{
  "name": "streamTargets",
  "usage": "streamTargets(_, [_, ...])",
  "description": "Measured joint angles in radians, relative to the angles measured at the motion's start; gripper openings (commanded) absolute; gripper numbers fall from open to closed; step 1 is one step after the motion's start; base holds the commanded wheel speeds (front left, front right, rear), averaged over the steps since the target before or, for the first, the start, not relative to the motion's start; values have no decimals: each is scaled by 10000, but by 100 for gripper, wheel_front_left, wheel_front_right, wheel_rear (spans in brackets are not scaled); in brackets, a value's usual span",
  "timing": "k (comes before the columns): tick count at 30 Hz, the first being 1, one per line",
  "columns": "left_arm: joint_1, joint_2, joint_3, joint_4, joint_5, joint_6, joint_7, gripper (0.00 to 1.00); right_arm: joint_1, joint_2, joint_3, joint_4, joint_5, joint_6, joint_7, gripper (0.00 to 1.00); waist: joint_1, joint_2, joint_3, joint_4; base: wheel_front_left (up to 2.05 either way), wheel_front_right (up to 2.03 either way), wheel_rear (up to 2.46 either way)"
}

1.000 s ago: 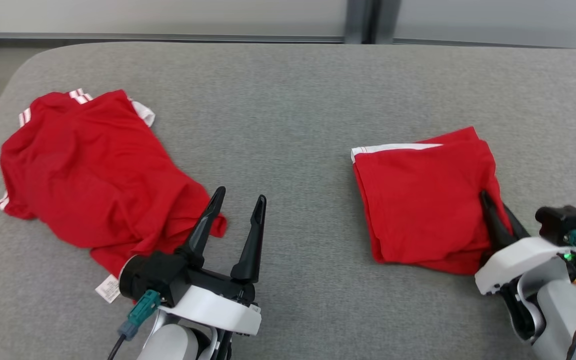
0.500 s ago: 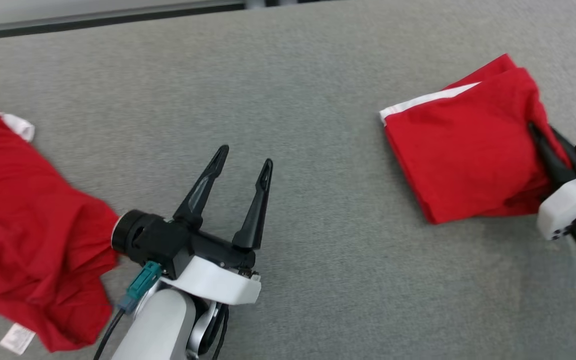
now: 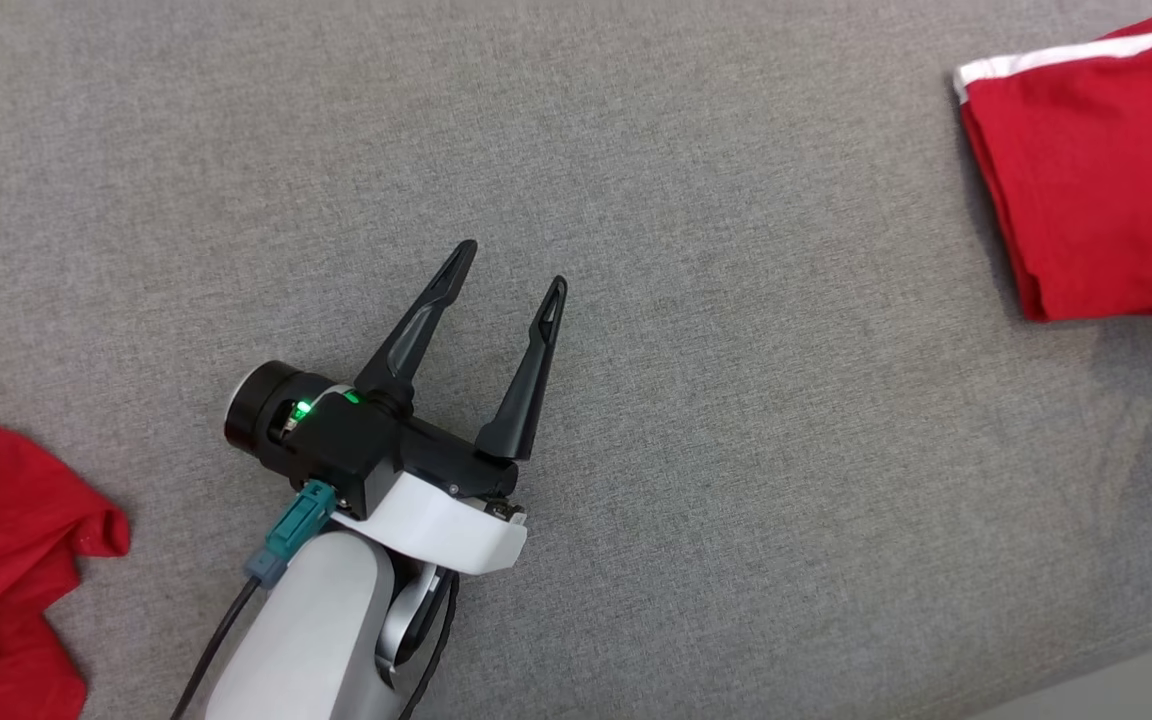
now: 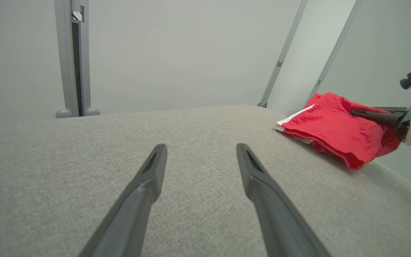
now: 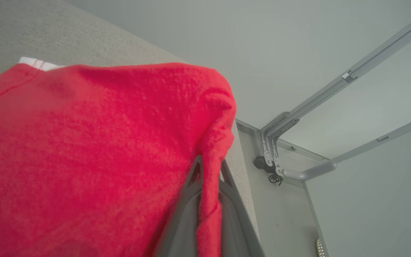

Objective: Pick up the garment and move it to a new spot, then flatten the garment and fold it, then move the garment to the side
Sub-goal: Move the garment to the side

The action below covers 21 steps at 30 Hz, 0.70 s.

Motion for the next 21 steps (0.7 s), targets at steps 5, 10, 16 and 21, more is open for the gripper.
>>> streamTargets(5, [-151,2,6,35,40,-84,0,100,-238,111,-662,669,211,0,-86,0,0,0,283,67,0,0,0])
streamTargets(10, [-150,4,-90,48,-157,-79,0,100,-242,63,-876,826,334,0,-102,100,0,0,232,320,0,0,0])
streamTargets(16, [-89,2,-146,46,-489,65,0,100,-123,8,-1313,479,109,0,-113,100,0,0,-179,607,0,0,0])
streamTargets(21, [174,-2,-224,-58,-903,238,0,100,163,146,-1881,-113,-88,0,-113,100,0,0,-831,933,0,0,0])
